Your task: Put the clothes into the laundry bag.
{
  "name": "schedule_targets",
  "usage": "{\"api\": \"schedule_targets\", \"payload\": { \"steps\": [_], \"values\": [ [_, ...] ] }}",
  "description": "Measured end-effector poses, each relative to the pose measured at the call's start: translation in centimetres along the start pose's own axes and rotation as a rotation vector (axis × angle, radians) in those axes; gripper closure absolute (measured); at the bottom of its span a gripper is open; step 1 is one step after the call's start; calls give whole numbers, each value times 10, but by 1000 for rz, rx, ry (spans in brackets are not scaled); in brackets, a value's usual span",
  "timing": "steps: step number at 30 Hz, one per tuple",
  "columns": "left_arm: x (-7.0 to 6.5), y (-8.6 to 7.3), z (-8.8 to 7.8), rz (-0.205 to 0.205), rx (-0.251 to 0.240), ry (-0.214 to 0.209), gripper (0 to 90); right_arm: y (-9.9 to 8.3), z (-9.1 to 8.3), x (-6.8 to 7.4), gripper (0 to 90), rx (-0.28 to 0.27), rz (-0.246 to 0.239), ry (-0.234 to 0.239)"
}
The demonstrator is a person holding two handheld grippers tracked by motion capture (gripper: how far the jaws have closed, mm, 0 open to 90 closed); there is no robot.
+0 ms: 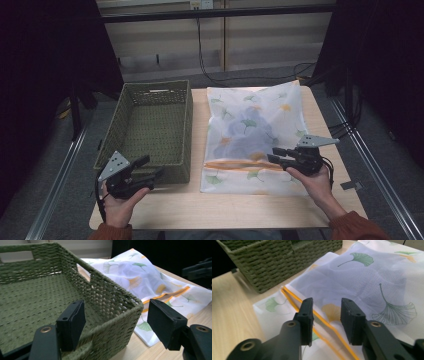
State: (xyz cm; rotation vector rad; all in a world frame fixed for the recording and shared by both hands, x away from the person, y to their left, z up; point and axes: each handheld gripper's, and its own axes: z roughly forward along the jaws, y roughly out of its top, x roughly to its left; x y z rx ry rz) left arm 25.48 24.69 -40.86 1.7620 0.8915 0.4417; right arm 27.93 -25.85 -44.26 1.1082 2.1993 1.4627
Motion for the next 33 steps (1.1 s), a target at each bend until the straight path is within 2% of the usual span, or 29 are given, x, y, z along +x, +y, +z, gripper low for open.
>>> {"api": "schedule_targets", "payload": {
  "steps": [2, 4, 7, 13, 14, 16, 19, 21, 22, 25, 28, 33],
  "values": [
    [0, -1, -5, 2, 16, 11, 335, -1, -8, 1, 565, -22, 18, -5],
    [0, 0, -9, -3, 6, 23, 344, -2, -17, 2, 546, -52, 37, 3],
    [1, -1, -15, -3, -3, 45, 324, -6, -28, 2, 516, -71, 39, -12],
    [0, -12, -28, -2, -2, 78, 288, -17, -51, 0, 468, -106, 60, -42],
    [-2, -13, -30, -8, -7, 95, 287, -18, -54, -1, 462, -107, 67, -43],
    [-2, -16, -34, -6, -7, 90, 282, -21, -60, -2, 451, -119, 87, -48],
    [-3, -22, -39, -10, -7, 109, 280, -26, -69, -4, 431, -151, 127, -61],
    [-5, -27, -42, -5, -8, 125, 278, -30, -75, -4, 420, -162, 127, -87],
    [-4, -29, -43, 10, 1, 115, 276, -32, -77, -4, 418, -164, 132, -98],
    [-7, -32, -45, 18, 7, 127, 276, -37, -79, -5, 406, -153, 133, -111],
    [-11, -36, -49, 25, 11, 131, 267, -41, -85, -5, 397, -162, 115, -163],
    [-8, -45, -49, -19, 31, 133, 263, -48, -87, -5, 400, -117, 133, -173]
  ]
}}
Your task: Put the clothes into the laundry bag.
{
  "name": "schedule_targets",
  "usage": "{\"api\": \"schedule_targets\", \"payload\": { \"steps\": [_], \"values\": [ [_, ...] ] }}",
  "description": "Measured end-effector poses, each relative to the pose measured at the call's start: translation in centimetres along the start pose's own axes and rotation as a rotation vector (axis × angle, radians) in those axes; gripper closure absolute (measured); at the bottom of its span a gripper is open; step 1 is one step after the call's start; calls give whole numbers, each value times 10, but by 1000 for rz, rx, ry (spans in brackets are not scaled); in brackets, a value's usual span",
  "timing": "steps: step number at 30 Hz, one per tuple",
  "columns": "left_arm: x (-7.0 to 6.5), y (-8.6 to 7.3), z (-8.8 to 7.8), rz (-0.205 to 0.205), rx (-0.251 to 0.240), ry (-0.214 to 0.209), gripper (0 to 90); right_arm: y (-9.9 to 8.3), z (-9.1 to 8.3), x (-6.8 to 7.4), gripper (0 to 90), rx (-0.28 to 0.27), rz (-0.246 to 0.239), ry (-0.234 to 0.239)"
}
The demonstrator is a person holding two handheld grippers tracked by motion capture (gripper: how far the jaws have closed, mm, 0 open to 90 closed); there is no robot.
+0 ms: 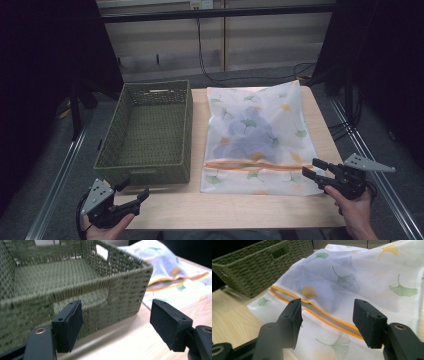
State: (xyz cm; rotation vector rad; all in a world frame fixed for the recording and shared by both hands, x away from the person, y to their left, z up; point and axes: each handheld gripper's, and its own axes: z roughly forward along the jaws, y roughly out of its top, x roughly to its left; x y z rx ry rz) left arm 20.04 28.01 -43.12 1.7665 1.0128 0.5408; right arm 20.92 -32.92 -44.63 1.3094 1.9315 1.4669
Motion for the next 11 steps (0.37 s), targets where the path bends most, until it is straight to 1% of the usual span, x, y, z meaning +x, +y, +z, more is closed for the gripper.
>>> {"api": "schedule_targets", "payload": {
  "steps": [1, 2, 3, 4, 5, 6, 7, 8, 10, 11],
  "values": [
    [0, 0, 0, -10, -9, 5, 263, 0, -1, 1, 385, -7, -14, -11],
    [-1, -1, 0, -12, -15, 19, 267, 0, -1, 2, 360, -21, -28, -26],
    [-2, 0, 1, -19, -23, 30, 284, 0, -2, 2, 355, -33, -40, -34],
    [-1, 0, 1, -17, -24, 24, 290, 0, -2, 1, 347, -38, -33, -30],
    [-1, 0, 2, -22, -18, 8, 290, -1, -3, -2, 332, -45, -21, -26],
    [-2, 0, 2, -22, -16, 7, 290, -3, -3, -4, 332, -40, 2, -24],
    [-2, 0, 2, -15, -21, 10, 293, -4, -2, -5, 328, -32, 6, -29],
    [-2, 0, 2, -18, -21, 0, 297, -4, 0, -6, 317, -21, 10, -25],
    [-2, 0, 3, -14, -10, -5, 304, -3, 4, -5, 289, -7, 9, -17],
    [-3, 0, 4, -21, -9, -11, 308, -2, 5, -3, 286, -4, -6, -20]
  ]
}}
